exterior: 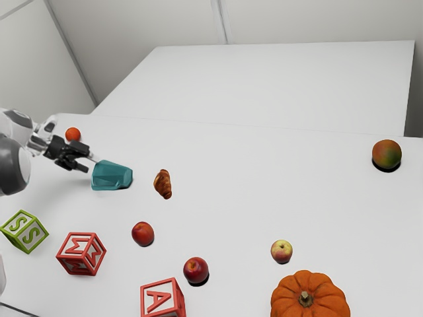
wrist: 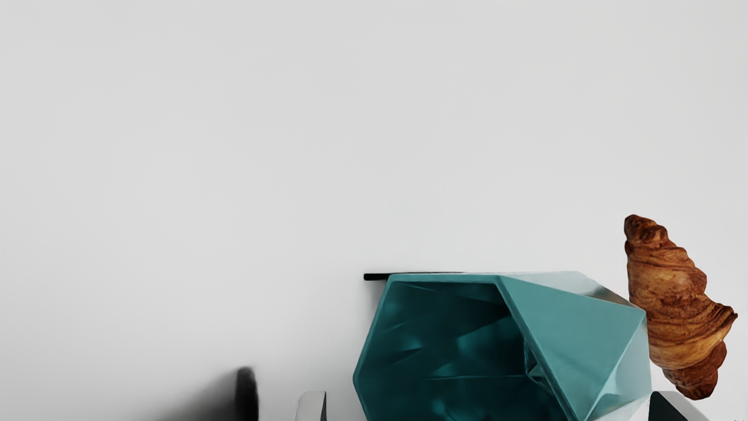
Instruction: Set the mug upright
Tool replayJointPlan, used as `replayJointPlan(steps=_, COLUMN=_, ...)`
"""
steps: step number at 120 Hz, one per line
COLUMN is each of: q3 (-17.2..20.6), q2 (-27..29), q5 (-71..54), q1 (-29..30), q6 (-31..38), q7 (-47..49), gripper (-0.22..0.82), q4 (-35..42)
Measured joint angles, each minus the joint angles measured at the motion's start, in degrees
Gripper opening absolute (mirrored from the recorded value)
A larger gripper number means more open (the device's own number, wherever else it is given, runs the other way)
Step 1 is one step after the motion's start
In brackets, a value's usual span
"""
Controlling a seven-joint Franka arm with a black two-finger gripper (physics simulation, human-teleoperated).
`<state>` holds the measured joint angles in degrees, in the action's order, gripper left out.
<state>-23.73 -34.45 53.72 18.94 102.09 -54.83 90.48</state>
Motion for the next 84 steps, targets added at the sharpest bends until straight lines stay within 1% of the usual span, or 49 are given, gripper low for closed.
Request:
replayJointPlan(steps=34, q3=0.0, q2=-0.42, q5=5.35, q1=-0.11, q6=-4.45, q7=-4.37, gripper=0.6, q4=1.56)
replayJointPlan(steps=75, q3=0.0, q2=-0.42, q5=9.96, q1=-0.06, q6=-8.82, q7=-7.47, gripper=0.6, q4=4.84)
replayJointPlan(steps=84, q3=0.0, q2=-0.42, q5=10.44, q1=-0.13, q6=-9.34, q7=-7.94, gripper=0.58, q4=4.93)
